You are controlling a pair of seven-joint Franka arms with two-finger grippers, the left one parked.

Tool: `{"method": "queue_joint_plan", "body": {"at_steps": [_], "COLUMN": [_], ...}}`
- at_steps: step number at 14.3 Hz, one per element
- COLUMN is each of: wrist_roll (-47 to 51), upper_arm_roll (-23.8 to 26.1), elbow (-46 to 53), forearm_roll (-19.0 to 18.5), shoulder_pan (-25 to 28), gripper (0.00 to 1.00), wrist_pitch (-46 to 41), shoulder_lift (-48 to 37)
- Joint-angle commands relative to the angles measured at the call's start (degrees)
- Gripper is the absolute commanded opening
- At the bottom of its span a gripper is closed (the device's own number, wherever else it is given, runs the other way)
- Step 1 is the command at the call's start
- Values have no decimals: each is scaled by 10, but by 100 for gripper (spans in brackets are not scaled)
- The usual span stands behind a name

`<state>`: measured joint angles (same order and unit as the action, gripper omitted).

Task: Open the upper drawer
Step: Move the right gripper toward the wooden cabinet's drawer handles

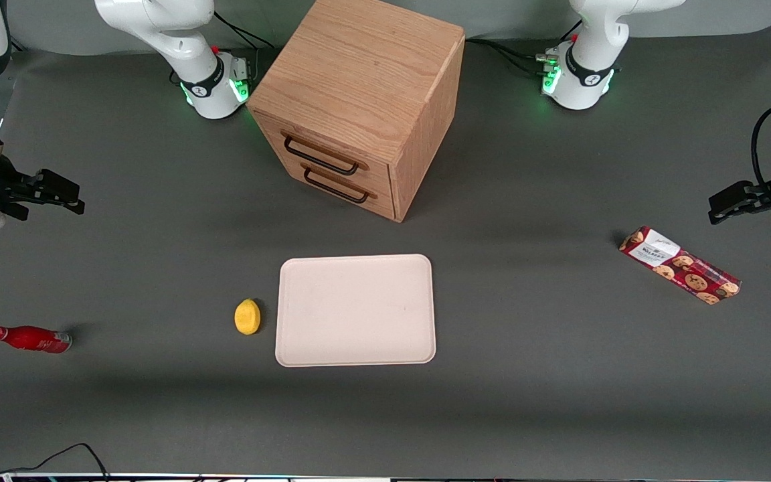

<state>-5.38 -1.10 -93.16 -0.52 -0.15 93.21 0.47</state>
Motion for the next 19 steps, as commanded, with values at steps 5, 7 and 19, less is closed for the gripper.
{"method": "queue_joint_plan", "body": {"at_steps": [5,7,19], "wrist_roll": [6,6,12], "upper_arm_roll": [-14,-18,-18], "elbow": [18,18,30], "forearm_roll": [31,32,32], "shoulder_pan": [6,8,96], "gripper": [100,100,100], "wrist_pitch": [-10,-10,-45], "shoulder_lift": [9,13,10]}}
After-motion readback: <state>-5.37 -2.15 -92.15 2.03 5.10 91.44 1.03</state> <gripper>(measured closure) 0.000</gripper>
